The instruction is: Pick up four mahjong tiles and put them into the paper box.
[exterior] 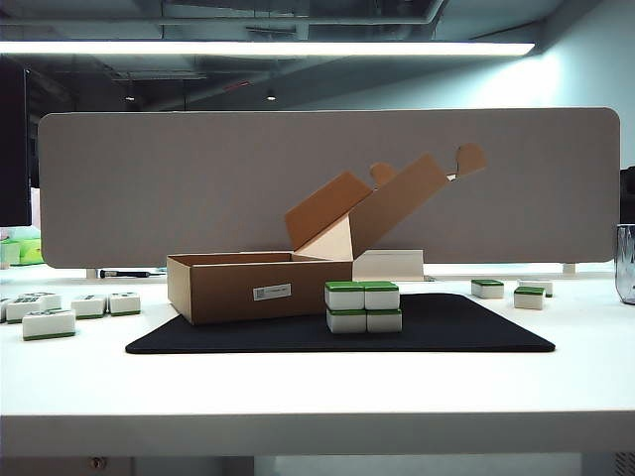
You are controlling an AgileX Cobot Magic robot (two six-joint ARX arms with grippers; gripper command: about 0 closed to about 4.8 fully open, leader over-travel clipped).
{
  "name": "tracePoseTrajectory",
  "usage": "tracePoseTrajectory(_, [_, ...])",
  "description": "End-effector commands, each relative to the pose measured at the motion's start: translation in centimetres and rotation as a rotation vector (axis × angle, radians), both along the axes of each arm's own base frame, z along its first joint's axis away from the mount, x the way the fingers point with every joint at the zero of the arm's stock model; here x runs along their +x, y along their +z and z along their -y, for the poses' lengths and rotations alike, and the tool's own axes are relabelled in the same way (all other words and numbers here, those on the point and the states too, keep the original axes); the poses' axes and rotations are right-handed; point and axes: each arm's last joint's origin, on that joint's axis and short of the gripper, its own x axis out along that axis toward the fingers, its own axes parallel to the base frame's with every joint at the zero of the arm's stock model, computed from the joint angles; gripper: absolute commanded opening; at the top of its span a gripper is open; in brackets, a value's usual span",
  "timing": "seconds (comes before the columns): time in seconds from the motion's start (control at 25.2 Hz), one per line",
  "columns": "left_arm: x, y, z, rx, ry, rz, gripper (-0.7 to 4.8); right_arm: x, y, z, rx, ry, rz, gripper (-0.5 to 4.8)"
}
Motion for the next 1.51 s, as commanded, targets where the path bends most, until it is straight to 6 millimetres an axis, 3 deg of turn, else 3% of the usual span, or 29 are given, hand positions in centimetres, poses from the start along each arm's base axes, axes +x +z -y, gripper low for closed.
tracePoseTrajectory(0.04, [0.0,-0.1,0.0,-0.107,0.016,-0.007,-0.06,-0.9,-0.5,-0.2,0.014,0.06,-0.048,-0.01])
tracePoseTrajectory(0.36, [-0.2,1.2,0.4,-0.324,-0.088,0.017,-0.06,-1.0,-0.9,-0.2,0.019,0.075,-0.085,-0.01])
tracePoseTrajectory(0.55, [-1.2,5.2,0.7,-0.46,-0.166,0.11,-0.06,-1.0,-0.8,-0.2,0.019,0.075,-0.077,-0.01])
tracePoseTrajectory(0.91, [-2.3,10.5,0.9,-0.457,-0.239,0.137,-0.06,-0.9,-0.8,-0.2,0.019,0.075,-0.078,-0.01])
tracePoseTrajectory(1.19, [-0.1,13.5,1.0,-0.426,-0.296,0.041,-0.06,-0.9,-0.8,-0.2,0.019,0.075,-0.079,-0.01])
tracePoseTrajectory(1.39, [2.8,15.7,1.1,-0.444,-0.303,-0.048,-0.06,-0.9,-0.8,-0.2,0.019,0.075,-0.078,-0.01])
tracePoseTrajectory(1.51, [5.7,17.2,2.4,-0.424,-0.382,-0.126,-0.06,-0.9,-0.8,-0.2,0.018,0.074,-0.078,-0.01])
